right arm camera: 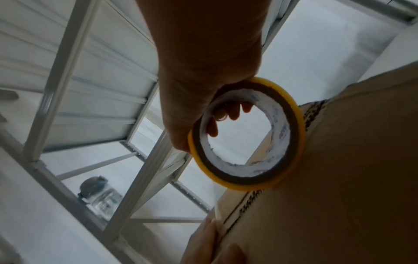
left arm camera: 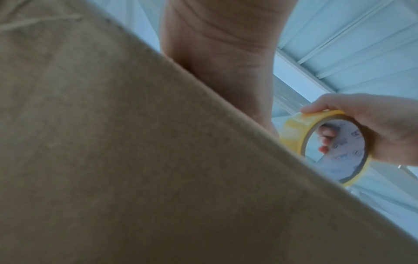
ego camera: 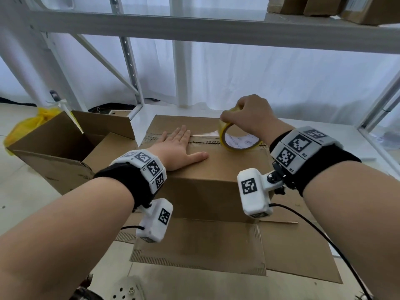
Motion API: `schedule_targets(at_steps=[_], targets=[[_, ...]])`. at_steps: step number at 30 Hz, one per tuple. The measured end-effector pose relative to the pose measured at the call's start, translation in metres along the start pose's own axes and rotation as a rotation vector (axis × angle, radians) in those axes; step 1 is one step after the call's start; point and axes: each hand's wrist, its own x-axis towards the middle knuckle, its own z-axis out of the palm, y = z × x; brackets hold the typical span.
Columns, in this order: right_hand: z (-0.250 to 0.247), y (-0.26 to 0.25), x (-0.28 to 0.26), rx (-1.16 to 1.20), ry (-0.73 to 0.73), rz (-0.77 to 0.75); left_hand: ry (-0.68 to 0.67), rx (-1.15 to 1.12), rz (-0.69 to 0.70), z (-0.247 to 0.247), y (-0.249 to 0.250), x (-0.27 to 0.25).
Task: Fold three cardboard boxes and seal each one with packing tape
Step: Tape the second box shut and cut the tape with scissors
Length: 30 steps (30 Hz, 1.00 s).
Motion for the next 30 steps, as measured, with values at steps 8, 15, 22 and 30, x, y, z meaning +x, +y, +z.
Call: schedule_targets(at_steps=[8, 15, 22, 30], targets=[[-0.019, 0.014, 0.001, -0.304, -0.099, -0.007, -0.012, 0.027, 0.026, -0.003, 0.000, -0.003], [-0.013, 0.015, 0.001, -0.354, -0.078, -0.027, -0.057, 0.044, -0.005, -0.006, 0.009, -0.001], [-0.005, 0.015, -0.001, -0.425, -0.017, -0.117, -0.086, 0.083, 0.057, -0.005, 0.044, 0.002], [-0.006, 0.007, 0.005, -0.522, -0.021, -0.122, -0.076, 0.009, 0.076, -0.002, 0.051, 0.001]])
